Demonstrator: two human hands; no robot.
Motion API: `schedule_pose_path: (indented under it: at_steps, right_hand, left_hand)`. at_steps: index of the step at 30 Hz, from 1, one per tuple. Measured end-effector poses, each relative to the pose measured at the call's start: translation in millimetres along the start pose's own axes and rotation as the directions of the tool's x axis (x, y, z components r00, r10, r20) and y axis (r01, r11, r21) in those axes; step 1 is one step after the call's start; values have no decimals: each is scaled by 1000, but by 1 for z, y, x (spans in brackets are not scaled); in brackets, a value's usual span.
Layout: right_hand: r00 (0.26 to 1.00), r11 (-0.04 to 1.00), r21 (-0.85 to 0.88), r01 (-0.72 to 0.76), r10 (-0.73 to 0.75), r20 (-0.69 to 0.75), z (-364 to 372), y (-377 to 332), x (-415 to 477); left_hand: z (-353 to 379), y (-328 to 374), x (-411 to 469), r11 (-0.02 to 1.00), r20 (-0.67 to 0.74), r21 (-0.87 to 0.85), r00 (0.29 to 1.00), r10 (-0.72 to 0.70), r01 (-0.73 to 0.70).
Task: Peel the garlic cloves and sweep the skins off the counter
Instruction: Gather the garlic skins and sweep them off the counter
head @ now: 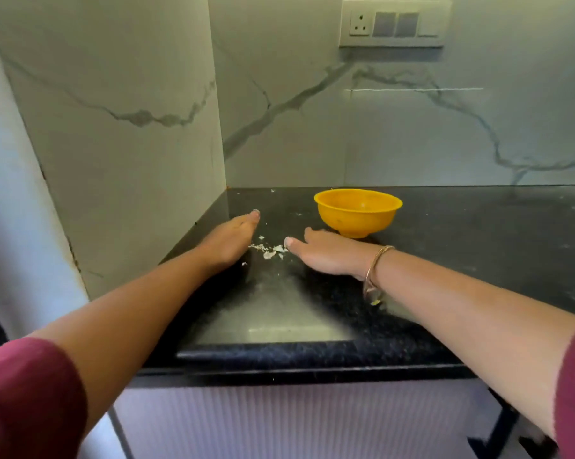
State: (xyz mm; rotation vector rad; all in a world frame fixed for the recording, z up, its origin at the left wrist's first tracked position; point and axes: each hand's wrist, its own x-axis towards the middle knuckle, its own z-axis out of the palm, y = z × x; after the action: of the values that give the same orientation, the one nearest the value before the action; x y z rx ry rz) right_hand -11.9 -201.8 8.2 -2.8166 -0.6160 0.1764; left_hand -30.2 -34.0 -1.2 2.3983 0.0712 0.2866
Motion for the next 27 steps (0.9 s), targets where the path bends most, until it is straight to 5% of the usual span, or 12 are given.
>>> schedule_pose_path:
  at_steps: [5, 9, 12, 16, 27]
  right_hand:
    - [993, 988, -99, 122, -120, 19, 17, -28, 31]
    - [949, 942, 132, 308, -314, 27, 13, -43, 42]
    - [952, 930, 212, 300, -277, -130, 6, -42, 67]
    - [981, 978, 91, 190, -193, 34, 7, -38, 87]
    - [844, 861, 175, 478, -505, 179, 15, -47, 39]
  left_hand:
    - [0, -8, 29, 915, 0, -400, 998, -56, 51]
    - [-1, -16, 45, 767, -17, -635, 991, -135, 94]
    - [-1, -23, 54, 738, -80, -670, 979, -187, 86]
    - [-3, -32, 61, 760, -197, -648, 952, -234, 53]
    - [-8, -35, 58, 794, -268, -605, 922, -278, 64]
